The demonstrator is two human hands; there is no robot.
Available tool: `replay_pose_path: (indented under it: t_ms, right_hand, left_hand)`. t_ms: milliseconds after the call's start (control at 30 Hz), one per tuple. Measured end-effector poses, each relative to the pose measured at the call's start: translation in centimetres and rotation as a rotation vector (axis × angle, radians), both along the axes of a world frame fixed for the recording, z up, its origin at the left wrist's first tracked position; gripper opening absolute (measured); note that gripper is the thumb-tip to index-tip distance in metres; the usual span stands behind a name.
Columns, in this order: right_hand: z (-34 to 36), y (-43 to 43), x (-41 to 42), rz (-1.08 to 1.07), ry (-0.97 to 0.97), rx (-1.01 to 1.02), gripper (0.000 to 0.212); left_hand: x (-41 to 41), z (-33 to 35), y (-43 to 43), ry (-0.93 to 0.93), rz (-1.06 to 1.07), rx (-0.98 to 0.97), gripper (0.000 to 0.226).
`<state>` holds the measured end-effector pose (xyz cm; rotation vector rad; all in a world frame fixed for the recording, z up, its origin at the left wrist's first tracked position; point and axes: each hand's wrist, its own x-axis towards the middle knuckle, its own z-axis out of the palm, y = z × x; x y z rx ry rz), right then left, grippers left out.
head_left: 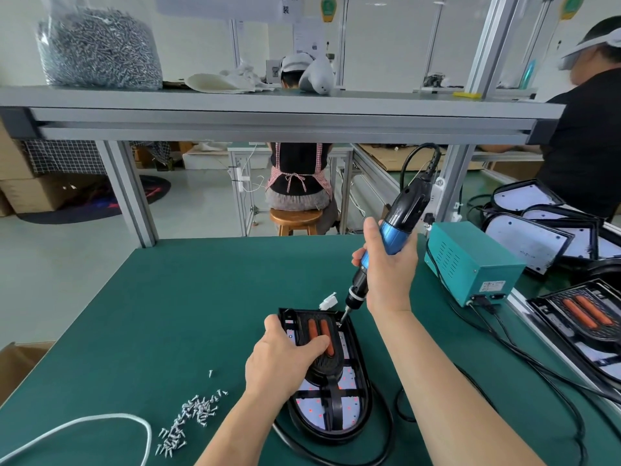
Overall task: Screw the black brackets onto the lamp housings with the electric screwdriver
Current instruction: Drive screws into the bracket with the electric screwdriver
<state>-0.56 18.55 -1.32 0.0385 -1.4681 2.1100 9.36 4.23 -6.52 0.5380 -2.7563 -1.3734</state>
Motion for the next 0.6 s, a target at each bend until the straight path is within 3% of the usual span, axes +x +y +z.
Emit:
replay_pose_path:
  t_ms: [133, 333, 600]
  right_hand:
    - [-0.05, -0.07, 0.04, -0.004, 0.019, 0.072, 0.032]
    - [0.08, -0.48, 0.07, 0.011, 0.041, 0.130, 0.041]
    - [-0.17, -0.39, -0.25, -0.022, 0.046, 0.127, 0.033]
  left_hand:
    - [0.07, -0.03, -0.04, 0.001, 0.004, 0.001, 0.061]
    - [0.09, -0.07, -0.07, 0.015, 0.014, -0.001, 0.061]
    - [0.12, -0.16, -0.11, 0.025, 0.006, 0.013, 0.061]
